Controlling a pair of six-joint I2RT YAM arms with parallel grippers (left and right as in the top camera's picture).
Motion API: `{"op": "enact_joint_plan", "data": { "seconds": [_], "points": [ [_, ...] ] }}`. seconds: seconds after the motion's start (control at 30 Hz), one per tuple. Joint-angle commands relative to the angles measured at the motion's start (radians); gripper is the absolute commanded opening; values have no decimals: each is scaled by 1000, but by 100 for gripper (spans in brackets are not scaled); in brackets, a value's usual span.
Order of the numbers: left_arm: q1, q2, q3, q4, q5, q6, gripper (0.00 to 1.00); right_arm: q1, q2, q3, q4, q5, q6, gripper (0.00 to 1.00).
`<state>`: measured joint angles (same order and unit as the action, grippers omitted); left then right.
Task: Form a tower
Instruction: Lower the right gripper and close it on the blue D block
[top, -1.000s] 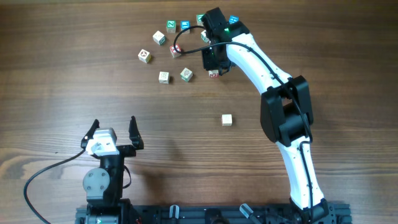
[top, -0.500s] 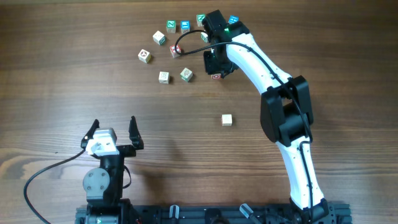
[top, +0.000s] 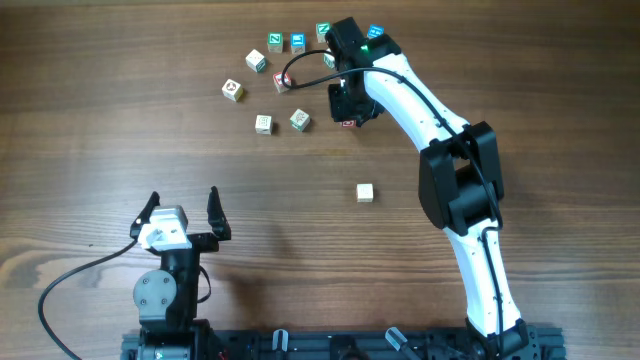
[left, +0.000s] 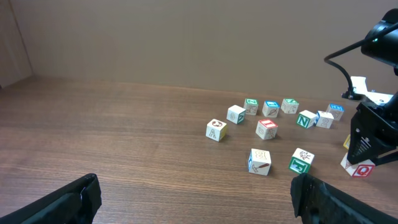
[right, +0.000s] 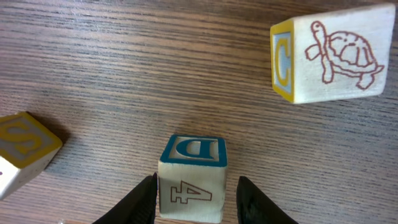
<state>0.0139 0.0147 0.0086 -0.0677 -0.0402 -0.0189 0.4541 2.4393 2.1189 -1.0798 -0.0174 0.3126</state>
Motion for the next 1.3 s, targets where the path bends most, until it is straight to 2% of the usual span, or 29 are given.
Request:
{"op": "enact_joint_plan", "data": {
  "seconds": [0.0,0.3,0.37,0.77,0.8,1.27],
  "points": [
    [6,-5,-3,0,-13,19,100,-2,25,0,13,18,5,42],
    [6,-5,-3,0,-13,19,100,-2,25,-1,5,17,31,42],
    [6,-5,-3,0,-13,19,100,-2,25,-1,5,17,31,38],
    [6,-5,-3,0,-13,19,100,-2,26,-1,13,17,31,40],
    [6,-5,-3,0,-13,19,100,-2,26,-1,14,17,32,44],
    [6,-5,-3,0,-13,19,100,-2,26,-1,13,18,31,44]
  ]
}}
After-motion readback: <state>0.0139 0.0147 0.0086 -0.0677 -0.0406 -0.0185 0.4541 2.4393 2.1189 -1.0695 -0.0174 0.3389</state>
